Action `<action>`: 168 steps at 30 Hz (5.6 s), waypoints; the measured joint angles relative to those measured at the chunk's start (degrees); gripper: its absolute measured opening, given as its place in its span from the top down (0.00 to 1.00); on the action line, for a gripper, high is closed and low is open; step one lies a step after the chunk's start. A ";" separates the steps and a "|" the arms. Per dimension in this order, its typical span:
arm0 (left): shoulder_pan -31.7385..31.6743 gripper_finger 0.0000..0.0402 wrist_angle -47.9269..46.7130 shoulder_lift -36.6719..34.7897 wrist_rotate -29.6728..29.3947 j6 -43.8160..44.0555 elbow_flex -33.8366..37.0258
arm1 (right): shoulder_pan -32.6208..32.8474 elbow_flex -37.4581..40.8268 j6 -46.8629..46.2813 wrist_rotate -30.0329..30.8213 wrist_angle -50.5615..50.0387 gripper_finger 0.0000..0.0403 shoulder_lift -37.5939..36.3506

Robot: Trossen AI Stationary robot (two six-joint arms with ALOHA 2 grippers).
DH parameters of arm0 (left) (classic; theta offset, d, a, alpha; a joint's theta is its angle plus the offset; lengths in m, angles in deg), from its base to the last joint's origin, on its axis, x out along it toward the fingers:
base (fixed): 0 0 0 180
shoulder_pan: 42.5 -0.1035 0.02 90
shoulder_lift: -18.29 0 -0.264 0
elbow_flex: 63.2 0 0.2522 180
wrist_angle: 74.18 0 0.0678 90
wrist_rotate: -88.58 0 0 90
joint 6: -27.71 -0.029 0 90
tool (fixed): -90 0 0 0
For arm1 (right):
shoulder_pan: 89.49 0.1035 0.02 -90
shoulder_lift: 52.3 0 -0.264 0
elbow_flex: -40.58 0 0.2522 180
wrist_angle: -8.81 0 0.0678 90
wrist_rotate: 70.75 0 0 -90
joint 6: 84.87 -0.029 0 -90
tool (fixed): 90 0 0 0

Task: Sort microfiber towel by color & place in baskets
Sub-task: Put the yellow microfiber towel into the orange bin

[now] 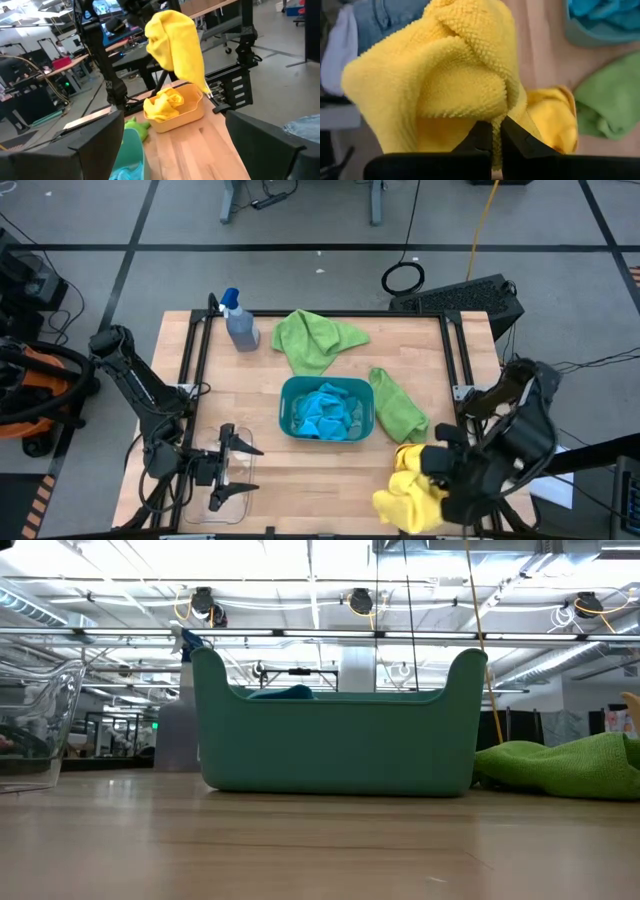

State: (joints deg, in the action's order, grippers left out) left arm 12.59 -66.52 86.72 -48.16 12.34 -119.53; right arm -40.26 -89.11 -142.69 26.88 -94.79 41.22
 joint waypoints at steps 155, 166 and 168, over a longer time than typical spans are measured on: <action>0.00 0.12 -3.38 0.04 0.02 2.99 0.02 | 1.77 44.50 -14.90 -0.68 23.83 1.00 7.92; 0.00 0.12 -3.58 0.04 0.02 2.99 0.02 | 1.41 51.92 -15.09 -4.48 34.68 1.00 7.95; 0.00 0.12 -3.58 0.04 0.02 2.99 0.02 | 1.42 50.32 -15.08 -4.85 33.00 1.00 7.97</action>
State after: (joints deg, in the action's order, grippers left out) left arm 12.59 -70.09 86.76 -48.14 15.33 -119.51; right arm -38.83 -38.80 -157.77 22.03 -61.79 49.19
